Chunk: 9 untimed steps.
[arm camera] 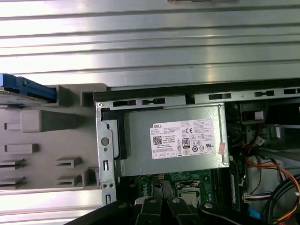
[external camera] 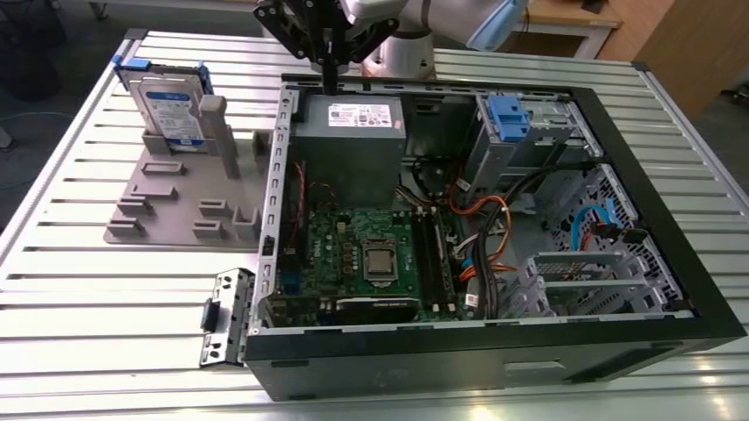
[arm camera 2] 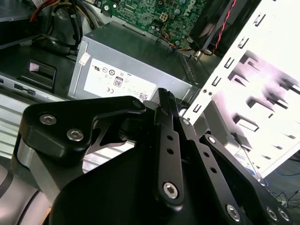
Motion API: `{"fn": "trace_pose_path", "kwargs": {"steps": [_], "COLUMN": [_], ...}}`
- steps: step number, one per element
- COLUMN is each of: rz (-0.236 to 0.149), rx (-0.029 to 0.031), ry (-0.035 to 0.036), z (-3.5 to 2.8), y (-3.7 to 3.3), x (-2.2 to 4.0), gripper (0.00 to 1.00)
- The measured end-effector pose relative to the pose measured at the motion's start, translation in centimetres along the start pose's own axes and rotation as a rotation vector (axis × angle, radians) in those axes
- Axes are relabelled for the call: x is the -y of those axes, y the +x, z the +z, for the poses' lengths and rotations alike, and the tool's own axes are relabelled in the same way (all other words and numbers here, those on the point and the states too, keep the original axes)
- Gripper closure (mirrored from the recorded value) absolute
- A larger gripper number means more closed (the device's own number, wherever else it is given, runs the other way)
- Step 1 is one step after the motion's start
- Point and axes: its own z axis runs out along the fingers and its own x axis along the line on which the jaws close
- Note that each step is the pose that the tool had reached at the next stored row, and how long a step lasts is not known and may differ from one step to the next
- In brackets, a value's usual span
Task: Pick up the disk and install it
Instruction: 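Reach for the disk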
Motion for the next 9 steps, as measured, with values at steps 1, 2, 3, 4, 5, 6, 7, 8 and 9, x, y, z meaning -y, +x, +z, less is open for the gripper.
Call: {"fn": "trace_pose_path", "kwargs": {"steps": [1,2,3,4,5,6,7,8,9], "rz": [0.0,0.0,0.0,0.0,0.0,0.0,0.0,0.0,0.0], "rx": [0.0,0.0,0.0,0.0,0.0,0.0,0.0,0.0,0.0], "ry": [-0.0001,0.0,0.0,0.0,0.0,0.0,0.0,0.0,0.0], "z": [0.0,0.0,0.0,-0.01,-0.01,-0.01,-0.01,-0.01,-0.01], "y": [0.06,0.12,0.17,0.21,0.24,0.27,0.3,0.34,0.38], "x": [0.0,0.01,0.01,0.01,0.01,0.02,0.02,0.02,0.03], "gripper": [0.9,0.9,0.9,0.9,0.9,0.9,0.9,0.9,0.9]}}
